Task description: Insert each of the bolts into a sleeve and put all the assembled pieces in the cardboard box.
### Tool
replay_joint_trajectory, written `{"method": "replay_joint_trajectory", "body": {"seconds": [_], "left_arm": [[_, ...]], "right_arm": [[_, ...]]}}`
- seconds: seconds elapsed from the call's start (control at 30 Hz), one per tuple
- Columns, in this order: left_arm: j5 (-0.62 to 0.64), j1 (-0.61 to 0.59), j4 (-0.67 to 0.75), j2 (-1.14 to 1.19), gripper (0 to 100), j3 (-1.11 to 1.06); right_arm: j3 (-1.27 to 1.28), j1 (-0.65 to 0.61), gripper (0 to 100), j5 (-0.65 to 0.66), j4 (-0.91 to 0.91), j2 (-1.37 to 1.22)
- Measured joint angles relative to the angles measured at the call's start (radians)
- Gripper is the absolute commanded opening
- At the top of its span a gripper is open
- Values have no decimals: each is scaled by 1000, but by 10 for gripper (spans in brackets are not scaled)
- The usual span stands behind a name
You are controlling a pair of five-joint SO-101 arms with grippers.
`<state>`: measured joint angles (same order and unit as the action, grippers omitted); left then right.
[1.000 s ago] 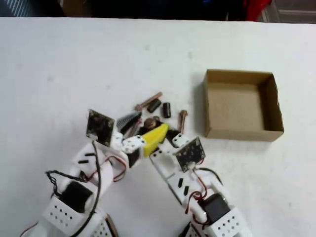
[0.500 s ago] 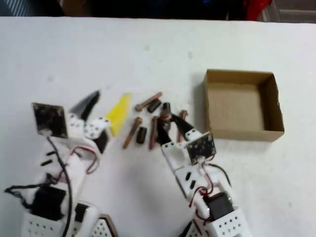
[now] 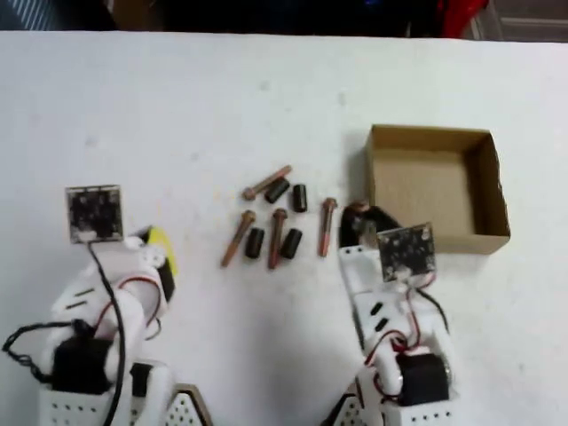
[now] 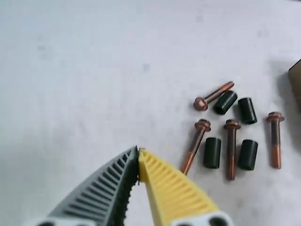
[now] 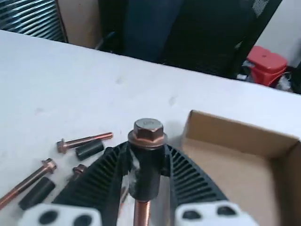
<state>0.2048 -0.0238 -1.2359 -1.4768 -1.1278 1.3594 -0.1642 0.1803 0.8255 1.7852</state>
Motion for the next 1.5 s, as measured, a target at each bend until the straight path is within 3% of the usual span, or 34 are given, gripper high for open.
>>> {"method": "replay_joint_trajectory", "body": {"seconds": [0.13,0.27,0.73,1.0,1.5], "left_arm": [[-11,-3,6,5,31,-110],[-110,-3,69,14,31,-206],[-164,-5,92,6,31,-258],[-164,-104,121,5,31,-258],[-164,-135,127,5,31,-258]], "right_arm": [[-101,74,17,71,66,-17],[-204,97,17,103,86,-155],[-600,190,17,112,14,-1037],[-845,224,17,117,-34,-1524],[-1263,245,19,117,-34,-2167]]}}
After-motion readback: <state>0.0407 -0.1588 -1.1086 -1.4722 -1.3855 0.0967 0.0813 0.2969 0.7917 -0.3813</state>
